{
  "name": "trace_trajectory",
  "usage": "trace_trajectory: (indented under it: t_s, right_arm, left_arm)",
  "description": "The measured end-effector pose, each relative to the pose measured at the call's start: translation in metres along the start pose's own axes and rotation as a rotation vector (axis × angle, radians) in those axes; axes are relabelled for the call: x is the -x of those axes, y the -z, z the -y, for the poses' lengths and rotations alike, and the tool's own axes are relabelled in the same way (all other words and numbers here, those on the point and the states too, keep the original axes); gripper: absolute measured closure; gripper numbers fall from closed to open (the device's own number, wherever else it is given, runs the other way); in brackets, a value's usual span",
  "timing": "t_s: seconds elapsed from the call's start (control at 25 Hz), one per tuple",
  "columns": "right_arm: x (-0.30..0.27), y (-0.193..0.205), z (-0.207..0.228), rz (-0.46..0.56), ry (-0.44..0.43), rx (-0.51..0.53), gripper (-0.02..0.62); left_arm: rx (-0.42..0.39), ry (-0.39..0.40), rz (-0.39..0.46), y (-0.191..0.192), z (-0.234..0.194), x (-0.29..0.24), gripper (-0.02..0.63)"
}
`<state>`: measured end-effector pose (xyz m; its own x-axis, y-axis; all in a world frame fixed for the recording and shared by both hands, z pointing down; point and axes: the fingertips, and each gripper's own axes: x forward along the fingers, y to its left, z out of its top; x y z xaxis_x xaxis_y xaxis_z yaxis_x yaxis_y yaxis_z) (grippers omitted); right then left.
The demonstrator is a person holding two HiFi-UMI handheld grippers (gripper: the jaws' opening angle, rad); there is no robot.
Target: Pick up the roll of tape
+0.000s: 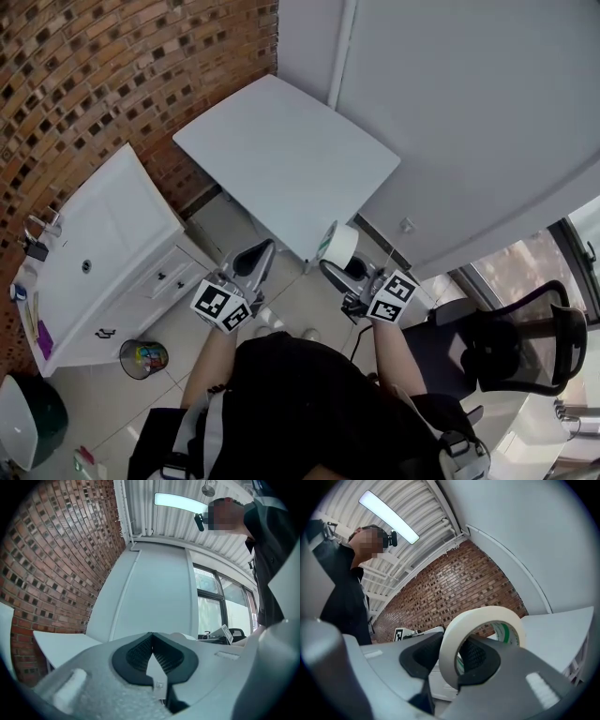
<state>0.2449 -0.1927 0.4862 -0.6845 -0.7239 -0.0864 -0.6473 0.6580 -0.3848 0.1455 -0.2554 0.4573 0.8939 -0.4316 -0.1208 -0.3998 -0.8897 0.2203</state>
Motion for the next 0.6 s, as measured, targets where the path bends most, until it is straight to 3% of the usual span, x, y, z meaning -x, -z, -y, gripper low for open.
trace_trajectory:
  t_s: [0.32, 0.6]
  right_arm:
    - [0.001, -0.005, 0.003, -0.01, -0.011, 0.026, 0.479]
    - [0.0, -0.003, 0.004, -0.014, -0.007, 0.023, 0.479]
  left_arm:
    - [0.008, -0.039, 0.022, -0.001, -0.006, 0.003, 0.604]
    - [-0.002, 0.007, 0.031, -0.005, -0.003, -0.008, 0.604]
